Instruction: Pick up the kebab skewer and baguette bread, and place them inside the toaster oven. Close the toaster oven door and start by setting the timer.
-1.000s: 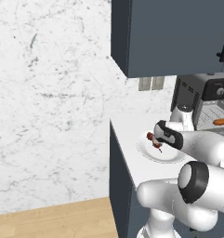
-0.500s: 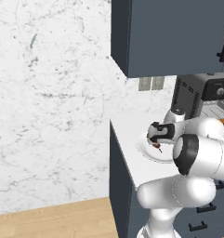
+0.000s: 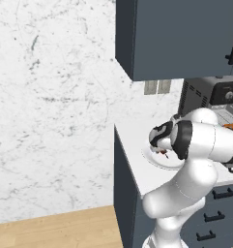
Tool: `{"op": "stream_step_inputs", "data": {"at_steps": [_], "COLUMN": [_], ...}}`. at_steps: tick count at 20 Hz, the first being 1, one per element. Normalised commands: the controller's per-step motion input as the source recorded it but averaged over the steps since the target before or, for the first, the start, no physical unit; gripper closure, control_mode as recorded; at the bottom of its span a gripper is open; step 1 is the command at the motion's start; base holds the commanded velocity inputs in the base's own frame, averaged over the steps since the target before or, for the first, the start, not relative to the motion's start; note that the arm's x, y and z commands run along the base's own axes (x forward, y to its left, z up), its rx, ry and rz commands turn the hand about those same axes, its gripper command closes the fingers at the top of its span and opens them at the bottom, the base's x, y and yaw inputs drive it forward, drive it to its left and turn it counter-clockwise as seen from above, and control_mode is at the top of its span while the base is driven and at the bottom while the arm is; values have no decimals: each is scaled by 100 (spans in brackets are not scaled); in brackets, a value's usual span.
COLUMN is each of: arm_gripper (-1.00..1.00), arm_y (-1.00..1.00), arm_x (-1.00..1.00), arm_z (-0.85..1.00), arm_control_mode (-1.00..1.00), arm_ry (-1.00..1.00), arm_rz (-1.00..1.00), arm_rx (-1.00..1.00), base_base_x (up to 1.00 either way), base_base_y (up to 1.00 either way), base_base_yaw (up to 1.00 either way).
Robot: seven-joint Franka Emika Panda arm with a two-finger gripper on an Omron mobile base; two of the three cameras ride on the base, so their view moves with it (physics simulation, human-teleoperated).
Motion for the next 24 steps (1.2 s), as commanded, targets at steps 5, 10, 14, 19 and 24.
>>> {"op": "stream_step_inputs", "data": {"at_steps": [5,10,14,19,24], "arm_gripper": [-100,100,100,100,100], "arm_y": [0,2,-2,-6,0], "arm_x": [13,0,-15,-40,-44], "arm_z": [-17,-15,-5,23,98], "arm_control_mode": [-100,-100,-100,-100,-100], "arm_ry": [0,0,0,0,-2], "arm_rz": [8,8,2,0,-5], "arm_rx": [0,0,-2,0,0], "base_base_x": [0,0,0,0,0], "base_base_y": [0,0,0,0,0], "base_base_yaw": [0,0,0,0,0]}}
